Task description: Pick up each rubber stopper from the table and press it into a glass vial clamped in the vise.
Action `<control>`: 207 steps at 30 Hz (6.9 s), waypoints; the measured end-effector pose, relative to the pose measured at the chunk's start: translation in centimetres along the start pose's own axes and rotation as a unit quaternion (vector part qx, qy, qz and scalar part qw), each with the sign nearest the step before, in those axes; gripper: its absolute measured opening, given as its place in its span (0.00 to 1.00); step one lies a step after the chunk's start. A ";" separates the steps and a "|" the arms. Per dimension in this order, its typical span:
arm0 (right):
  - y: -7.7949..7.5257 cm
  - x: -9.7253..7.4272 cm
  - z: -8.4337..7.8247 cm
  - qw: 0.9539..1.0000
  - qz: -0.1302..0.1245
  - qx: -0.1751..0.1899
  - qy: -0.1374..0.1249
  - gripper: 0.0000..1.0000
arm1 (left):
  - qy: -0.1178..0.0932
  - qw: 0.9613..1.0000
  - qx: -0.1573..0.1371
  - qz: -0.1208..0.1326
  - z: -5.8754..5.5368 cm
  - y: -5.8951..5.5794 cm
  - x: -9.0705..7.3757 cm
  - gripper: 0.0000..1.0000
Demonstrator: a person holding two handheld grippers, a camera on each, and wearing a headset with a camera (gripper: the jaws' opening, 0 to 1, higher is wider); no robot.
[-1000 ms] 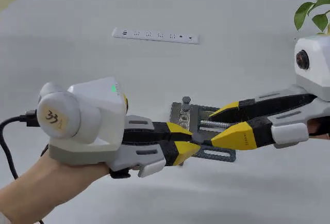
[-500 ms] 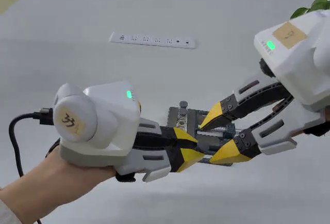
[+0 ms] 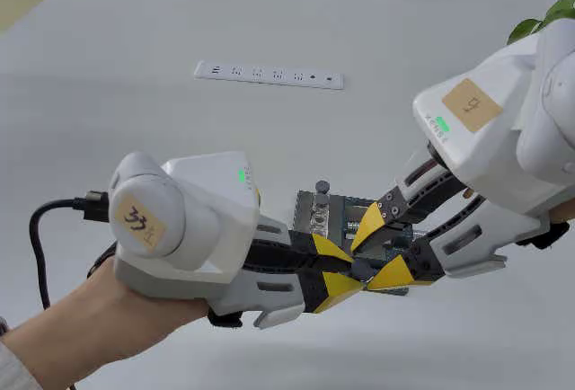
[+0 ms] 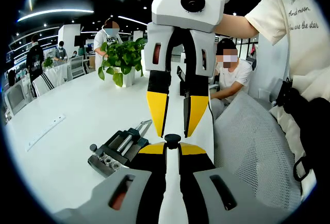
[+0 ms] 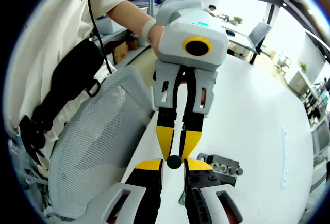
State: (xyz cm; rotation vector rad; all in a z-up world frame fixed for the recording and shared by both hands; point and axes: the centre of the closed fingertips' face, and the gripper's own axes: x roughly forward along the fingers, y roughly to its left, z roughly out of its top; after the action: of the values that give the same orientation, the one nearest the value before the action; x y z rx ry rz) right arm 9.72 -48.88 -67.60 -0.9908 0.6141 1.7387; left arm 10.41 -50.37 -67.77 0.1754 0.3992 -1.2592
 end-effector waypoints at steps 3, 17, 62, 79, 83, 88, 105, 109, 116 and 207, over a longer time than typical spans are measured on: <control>0.0 0.0 -0.2 1.000 -0.001 -0.002 0.006 0.11 | 0.000 1.000 0.000 -0.001 0.0 0.0 0.1 0.05; 0.2 0.5 -0.6 1.000 0.003 -0.015 0.023 0.08 | 0.004 1.000 -0.013 -0.003 -0.2 0.1 0.3 0.05; -1.9 1.5 -2.5 0.998 0.005 -0.004 0.061 0.06 | 0.038 0.986 -0.063 0.151 -6.7 5.7 -1.2 0.90; -6.1 1.9 -3.9 0.997 -0.008 -0.012 0.080 0.05 | 0.029 0.976 -0.079 0.199 -8.4 7.1 -3.4 0.99; -7.4 2.0 -4.2 0.995 -0.011 -0.023 0.092 0.05 | 0.027 0.975 -0.083 0.204 -8.6 7.3 -3.9 0.99; -8.8 2.1 -4.2 0.994 -0.010 -0.039 0.101 0.05 | 0.023 0.974 -0.083 0.211 -8.6 7.4 -4.3 0.99; -11.5 4.5 -5.9 0.982 0.019 -0.107 0.152 0.05 | 0.024 0.970 -0.092 0.223 -9.3 8.2 -5.4 0.99; -11.6 5.3 -6.0 0.981 0.026 -0.120 0.153 0.05 | 0.024 0.969 -0.098 0.227 -9.6 8.2 -5.5 0.98; -11.6 6.4 -6.4 0.976 0.039 -0.144 0.159 0.05 | 0.020 0.966 -0.106 0.233 -9.8 8.3 -5.5 0.98; -11.8 7.6 -6.8 0.970 -0.012 0.052 0.238 0.03 | 0.011 0.966 -0.129 0.222 -10.2 8.3 -4.1 0.93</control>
State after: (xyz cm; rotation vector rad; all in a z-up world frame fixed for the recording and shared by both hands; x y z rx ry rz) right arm 21.68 -45.91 -77.13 -1.3458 0.9822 1.4311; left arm 15.22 -40.68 -76.24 0.0507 0.5075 -0.7569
